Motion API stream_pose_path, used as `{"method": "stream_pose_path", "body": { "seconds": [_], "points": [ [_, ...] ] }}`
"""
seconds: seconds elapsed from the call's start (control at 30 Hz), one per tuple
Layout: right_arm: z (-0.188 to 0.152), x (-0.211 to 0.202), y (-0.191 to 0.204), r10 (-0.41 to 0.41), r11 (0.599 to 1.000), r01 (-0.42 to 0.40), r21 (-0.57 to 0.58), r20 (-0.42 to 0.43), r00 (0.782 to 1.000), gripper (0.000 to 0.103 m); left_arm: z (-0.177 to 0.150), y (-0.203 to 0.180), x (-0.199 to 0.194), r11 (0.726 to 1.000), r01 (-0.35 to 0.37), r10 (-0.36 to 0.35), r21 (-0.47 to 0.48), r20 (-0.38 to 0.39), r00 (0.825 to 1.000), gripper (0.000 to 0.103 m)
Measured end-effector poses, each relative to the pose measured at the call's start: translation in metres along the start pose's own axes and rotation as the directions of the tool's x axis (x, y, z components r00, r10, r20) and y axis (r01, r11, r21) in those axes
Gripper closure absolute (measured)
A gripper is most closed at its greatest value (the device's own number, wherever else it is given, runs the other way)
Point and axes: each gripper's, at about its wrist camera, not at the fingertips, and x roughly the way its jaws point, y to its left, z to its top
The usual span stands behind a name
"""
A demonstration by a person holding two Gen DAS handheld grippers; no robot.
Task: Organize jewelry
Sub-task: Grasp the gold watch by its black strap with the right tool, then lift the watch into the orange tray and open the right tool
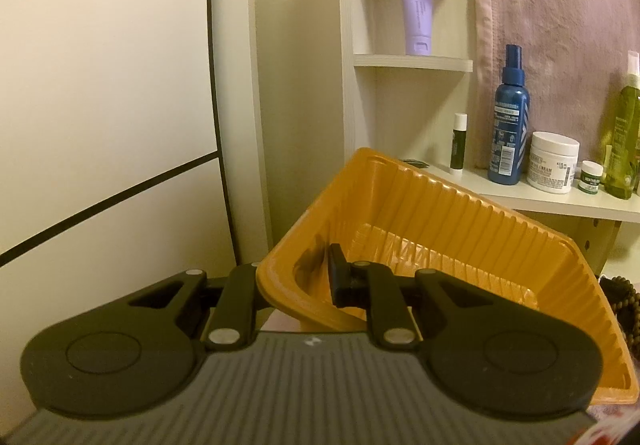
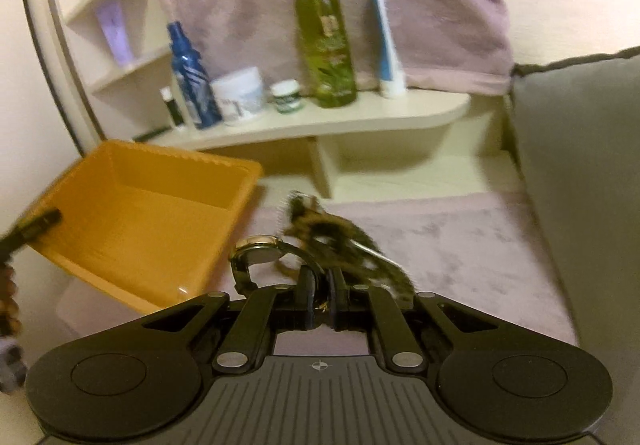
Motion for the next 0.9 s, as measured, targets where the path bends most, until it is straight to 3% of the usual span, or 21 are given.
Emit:
{"method": "stream_pose_path", "body": {
  "seconds": [0.3, 0.67, 0.9],
  "points": [
    [0.016, 0.044, 0.043, 0.132, 0.991, -0.130, 0.035, -0.043, 0.990, 0.095, 0.001, -0.001, 0.002, 1.000, 0.003, -0.003, 0.007, -0.013, 1.000, 0.087],
    [0.025, 0.094, 0.078, 0.088, 0.994, -0.093, -0.065, -0.076, 0.993, 0.095, 0.004, -0.003, 0.003, 1.000, 0.007, -0.006, 0.028, -0.038, 0.999, 0.086],
    [0.033, 0.103, 0.085, 0.097, 0.994, -0.099, -0.035, -0.061, 0.993, 0.090, 0.004, -0.004, 0.004, 0.999, 0.016, -0.014, 0.043, -0.047, 0.999, 0.086]
  ]
}}
